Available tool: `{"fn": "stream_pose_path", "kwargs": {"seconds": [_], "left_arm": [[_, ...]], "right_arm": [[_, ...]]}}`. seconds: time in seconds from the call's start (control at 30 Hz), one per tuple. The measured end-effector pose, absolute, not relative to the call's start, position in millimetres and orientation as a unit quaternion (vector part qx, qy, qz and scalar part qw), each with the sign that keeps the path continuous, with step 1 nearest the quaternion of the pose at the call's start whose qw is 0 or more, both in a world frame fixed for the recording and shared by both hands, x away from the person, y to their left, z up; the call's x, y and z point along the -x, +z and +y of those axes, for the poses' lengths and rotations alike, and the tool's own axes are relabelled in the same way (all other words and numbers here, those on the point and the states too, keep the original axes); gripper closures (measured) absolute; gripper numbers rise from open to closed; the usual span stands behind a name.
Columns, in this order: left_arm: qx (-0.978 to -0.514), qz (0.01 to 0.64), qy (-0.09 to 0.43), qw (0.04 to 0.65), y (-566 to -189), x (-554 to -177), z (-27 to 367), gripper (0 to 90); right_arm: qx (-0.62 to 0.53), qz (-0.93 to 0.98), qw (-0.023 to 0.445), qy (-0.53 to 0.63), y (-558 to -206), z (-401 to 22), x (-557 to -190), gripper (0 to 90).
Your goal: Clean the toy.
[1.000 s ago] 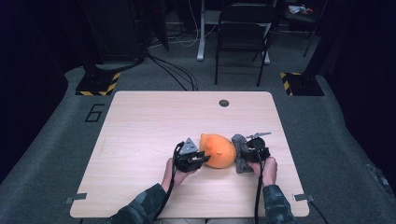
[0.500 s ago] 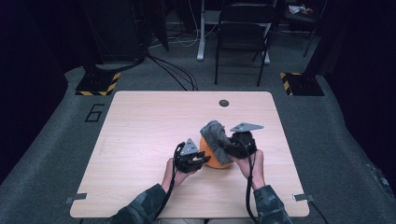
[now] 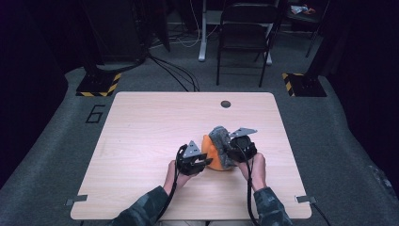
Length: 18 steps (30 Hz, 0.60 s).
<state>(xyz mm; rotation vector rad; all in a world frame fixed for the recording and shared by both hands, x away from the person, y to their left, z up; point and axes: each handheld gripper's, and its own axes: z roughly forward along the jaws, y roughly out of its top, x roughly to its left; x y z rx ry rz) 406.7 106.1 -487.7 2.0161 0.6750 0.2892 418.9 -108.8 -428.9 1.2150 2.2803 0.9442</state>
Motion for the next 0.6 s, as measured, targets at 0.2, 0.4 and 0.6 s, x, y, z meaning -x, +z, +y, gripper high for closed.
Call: {"fn": "stream_pose_path", "kwargs": {"seconds": [0.2,0.4,0.6], "left_arm": [[-0.827,0.274,0.123,0.476,-487,-407,106,72.4],[-0.825,0.275,0.121,0.479,-487,-407,106,72.5],[-0.826,0.273,0.125,0.477,-487,-406,105,72.7]], "right_arm": [[-0.455,0.804,0.183,0.337,-437,-124,-426,71.7],[-0.485,0.792,0.166,0.33,-448,-141,-433,71.7],[-0.518,0.783,0.16,0.304,-465,-157,-438,71.9]]}}
